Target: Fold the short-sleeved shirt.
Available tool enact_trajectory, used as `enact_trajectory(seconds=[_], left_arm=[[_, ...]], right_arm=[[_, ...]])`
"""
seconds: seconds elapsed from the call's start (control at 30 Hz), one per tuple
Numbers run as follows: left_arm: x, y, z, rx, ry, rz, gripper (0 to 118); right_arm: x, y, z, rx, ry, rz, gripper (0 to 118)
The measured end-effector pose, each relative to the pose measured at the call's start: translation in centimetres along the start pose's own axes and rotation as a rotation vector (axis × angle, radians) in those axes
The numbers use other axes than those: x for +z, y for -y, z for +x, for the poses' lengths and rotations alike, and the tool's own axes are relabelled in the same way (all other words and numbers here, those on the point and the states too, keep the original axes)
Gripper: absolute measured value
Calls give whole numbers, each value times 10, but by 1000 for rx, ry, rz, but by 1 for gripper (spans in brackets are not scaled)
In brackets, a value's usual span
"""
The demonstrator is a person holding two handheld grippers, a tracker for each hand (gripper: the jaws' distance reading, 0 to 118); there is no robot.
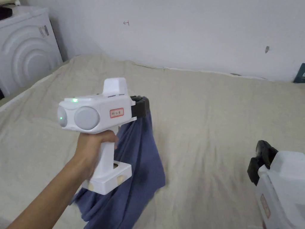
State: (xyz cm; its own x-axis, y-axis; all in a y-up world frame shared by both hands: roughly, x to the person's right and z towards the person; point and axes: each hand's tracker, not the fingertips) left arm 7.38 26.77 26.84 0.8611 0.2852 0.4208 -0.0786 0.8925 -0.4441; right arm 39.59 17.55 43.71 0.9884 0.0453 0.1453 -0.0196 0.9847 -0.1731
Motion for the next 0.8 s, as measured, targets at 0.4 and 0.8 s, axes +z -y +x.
enact_trajectory(seconds=[0.4,0.8], left_arm=[[-69,21,151,-239,294,-123,2],[-196,215,149,-280,121,-648,2]], right_arm=[[44,5,80,-19,194,10,1],[53,30,112,-33,269,-67,1]])
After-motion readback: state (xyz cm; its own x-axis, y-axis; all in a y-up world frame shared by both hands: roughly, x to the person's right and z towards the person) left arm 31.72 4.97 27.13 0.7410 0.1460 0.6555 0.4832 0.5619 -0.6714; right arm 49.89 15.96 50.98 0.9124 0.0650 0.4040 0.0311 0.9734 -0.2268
